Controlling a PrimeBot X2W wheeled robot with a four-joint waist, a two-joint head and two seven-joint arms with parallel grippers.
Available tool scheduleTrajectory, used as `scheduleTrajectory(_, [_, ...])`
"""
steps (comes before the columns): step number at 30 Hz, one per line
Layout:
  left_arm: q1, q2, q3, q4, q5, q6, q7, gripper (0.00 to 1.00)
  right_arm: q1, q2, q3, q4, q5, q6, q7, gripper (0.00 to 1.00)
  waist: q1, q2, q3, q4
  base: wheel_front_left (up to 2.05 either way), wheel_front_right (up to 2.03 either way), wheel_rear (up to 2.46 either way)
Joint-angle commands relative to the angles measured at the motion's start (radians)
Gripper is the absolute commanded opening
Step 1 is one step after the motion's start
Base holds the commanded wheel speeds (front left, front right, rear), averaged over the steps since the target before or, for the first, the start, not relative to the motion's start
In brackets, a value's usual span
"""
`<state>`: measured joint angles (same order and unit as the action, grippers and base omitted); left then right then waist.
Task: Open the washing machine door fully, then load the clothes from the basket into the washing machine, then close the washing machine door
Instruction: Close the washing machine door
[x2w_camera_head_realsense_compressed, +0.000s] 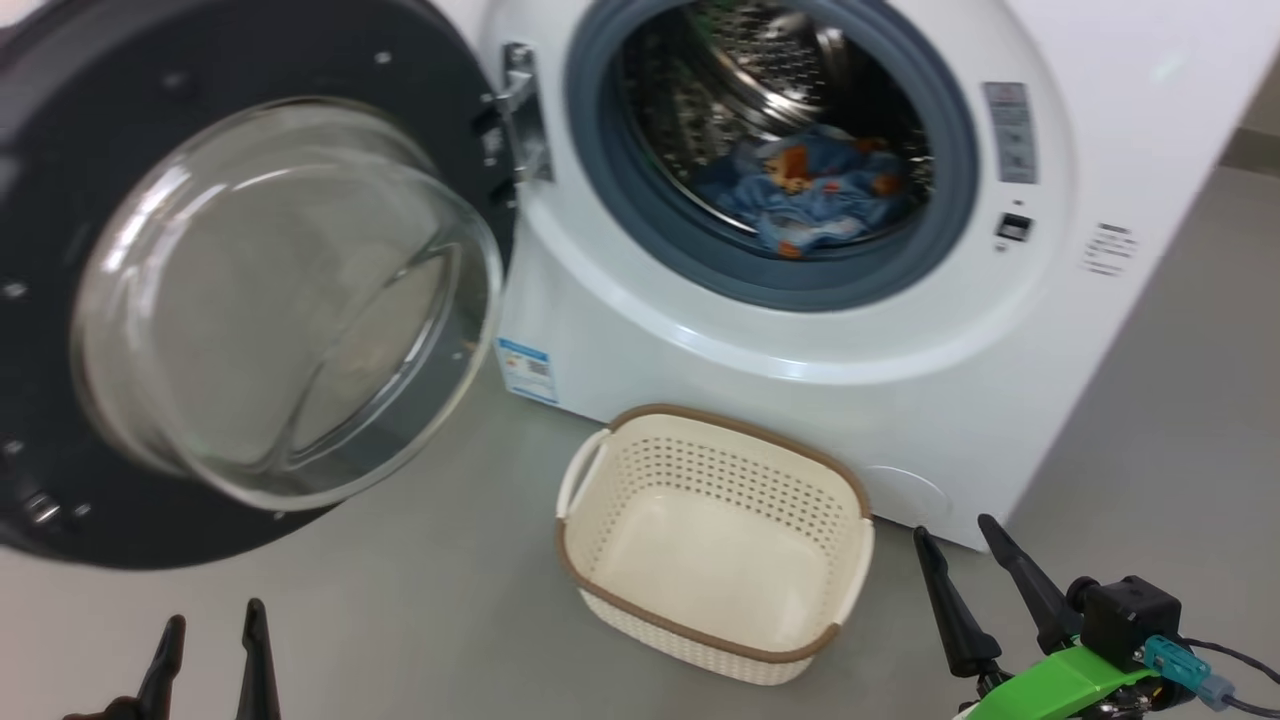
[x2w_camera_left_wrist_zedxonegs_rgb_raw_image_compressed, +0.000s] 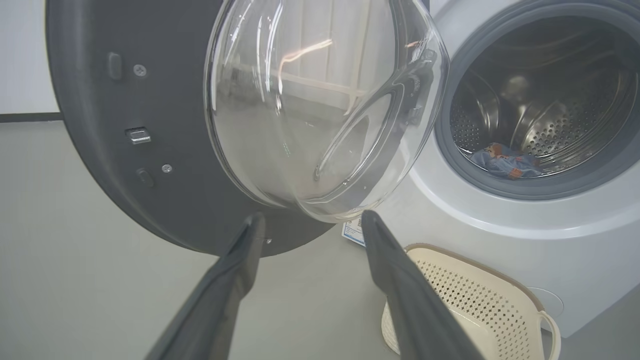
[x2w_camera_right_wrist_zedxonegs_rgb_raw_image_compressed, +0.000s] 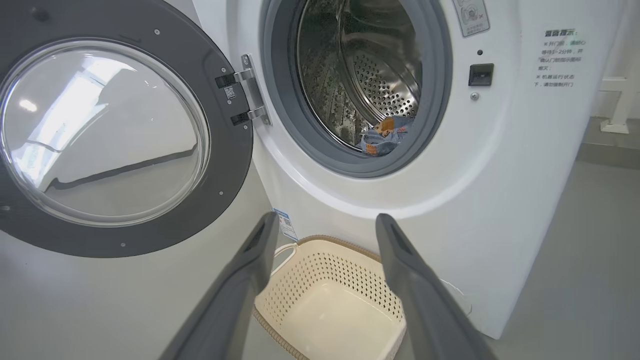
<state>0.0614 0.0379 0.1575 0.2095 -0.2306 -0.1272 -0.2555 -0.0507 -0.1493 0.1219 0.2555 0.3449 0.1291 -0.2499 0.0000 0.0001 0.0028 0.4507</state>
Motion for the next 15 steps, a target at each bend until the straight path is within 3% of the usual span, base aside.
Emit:
scheduleTrajectory(1, [-0.022,0.012,0.032,-0.02,-0.012,0.007,-0.006,1.0,-0.043,-0.002,0.027,-0.02,0.007,0.002,-0.012,1.0,0.0,-0.0001,0.001,0.053,0.0,0.0,0.0])
scheduleTrajectory(15, [0.001,0.012,0.074,-0.069,-0.064,0.048,-0.006,1.0,-0.121,-0.017,0.102,0.014,0.023,0.002,-0.012,1.0,0.0,-0.0001,0.033,0.078,0.0,0.0,0.0])
